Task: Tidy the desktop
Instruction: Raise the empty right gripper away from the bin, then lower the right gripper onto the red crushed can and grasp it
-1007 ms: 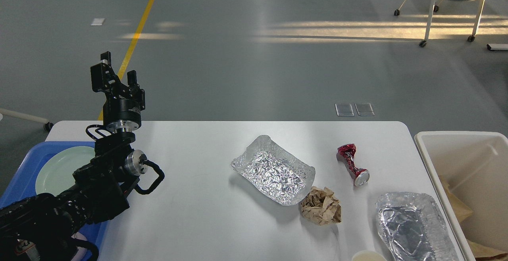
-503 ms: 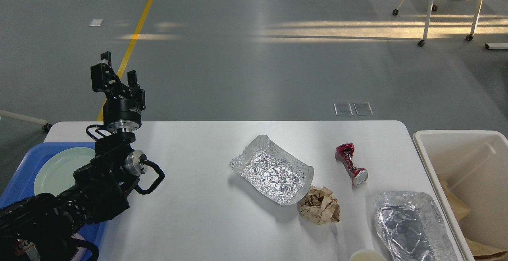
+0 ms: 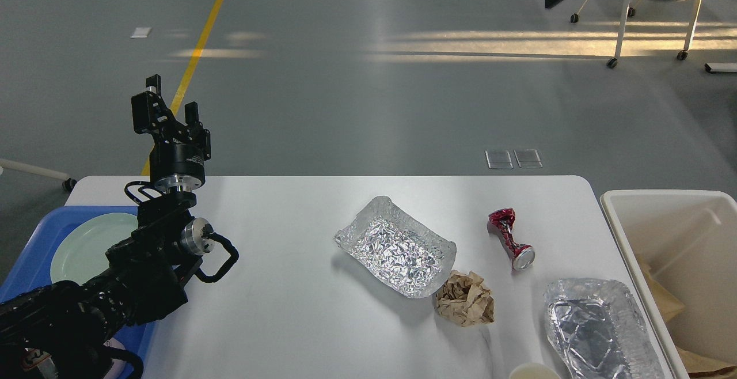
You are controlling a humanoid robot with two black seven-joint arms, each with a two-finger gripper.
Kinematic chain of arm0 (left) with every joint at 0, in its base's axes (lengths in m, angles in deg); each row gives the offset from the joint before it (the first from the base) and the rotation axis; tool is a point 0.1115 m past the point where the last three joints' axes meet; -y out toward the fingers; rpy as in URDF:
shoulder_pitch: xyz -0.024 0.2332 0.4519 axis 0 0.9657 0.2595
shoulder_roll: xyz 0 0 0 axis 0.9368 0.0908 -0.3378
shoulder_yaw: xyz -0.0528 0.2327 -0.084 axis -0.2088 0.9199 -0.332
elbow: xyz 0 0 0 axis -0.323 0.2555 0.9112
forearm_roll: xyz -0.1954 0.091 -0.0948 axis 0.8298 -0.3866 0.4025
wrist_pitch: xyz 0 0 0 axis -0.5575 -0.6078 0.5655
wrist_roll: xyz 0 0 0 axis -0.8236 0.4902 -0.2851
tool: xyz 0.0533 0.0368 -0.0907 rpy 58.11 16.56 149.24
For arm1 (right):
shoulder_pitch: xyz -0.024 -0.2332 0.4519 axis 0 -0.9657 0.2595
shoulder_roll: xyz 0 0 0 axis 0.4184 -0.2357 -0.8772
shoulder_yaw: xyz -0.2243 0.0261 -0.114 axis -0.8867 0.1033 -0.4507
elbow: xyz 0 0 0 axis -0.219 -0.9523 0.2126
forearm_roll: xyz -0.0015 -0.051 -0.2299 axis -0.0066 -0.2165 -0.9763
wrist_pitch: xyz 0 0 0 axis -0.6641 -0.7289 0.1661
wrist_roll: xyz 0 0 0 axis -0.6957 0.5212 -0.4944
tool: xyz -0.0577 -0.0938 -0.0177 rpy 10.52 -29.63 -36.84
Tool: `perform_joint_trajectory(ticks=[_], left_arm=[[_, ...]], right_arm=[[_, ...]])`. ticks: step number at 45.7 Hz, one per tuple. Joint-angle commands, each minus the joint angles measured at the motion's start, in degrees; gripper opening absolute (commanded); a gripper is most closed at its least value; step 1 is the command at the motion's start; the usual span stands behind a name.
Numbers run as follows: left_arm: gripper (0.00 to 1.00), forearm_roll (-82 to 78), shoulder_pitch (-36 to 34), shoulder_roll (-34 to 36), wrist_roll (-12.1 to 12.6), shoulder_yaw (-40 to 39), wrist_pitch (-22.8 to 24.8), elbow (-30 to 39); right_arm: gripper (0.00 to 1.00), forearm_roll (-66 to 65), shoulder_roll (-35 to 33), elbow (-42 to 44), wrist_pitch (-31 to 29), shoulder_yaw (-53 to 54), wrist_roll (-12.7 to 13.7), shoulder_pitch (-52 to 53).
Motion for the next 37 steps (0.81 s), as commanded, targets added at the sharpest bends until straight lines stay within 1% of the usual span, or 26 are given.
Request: perform_joint_trajectory(ticks=[1,14,20,21,24,31,37], left_arm=[[0.96,-0.1,0.0,0.0,0.0,0.0,0.0,0.0],[0.96,0.0,0.0,0.0,0.0,0.0,0.0,0.0],[0.96,0.0,0.0,-0.1,0.0,0.0,0.0,0.0],[0.96,0.0,0.0,0.0,0.0,0.0,0.0,0.0],[0.96,0.0,0.0,0.0,0.0,0.0,0.0,0.0],[0.96,0.0,0.0,0.0,0.0,0.0,0.0,0.0],[0.96,0.0,0.0,0.0,0.0,0.0,0.0,0.0]], right_arm=[[1.00,-0.3,1.9,0.4,0.0,-0.4,0.1,-9.4],[1.00,-2.4,5.5,0.7,0.2,-0.9,0.0,-25.8],[1.00,-7.2,5.9,3.2,6.5,-1.0,0.0,-32.2],[1.00,-8.8,6.2,4.5,8.9,-0.9,0.0,-35.1],[1.00,-10.0,7.4,5.9,12.5,-0.9,0.0,-37.9],[1.00,-12.9,10.5,9.9,23.2,-1.1,-0.1,-44.9],[1.00,-14.5,11.1,12.4,27.8,-1.1,-0.1,-49.3]])
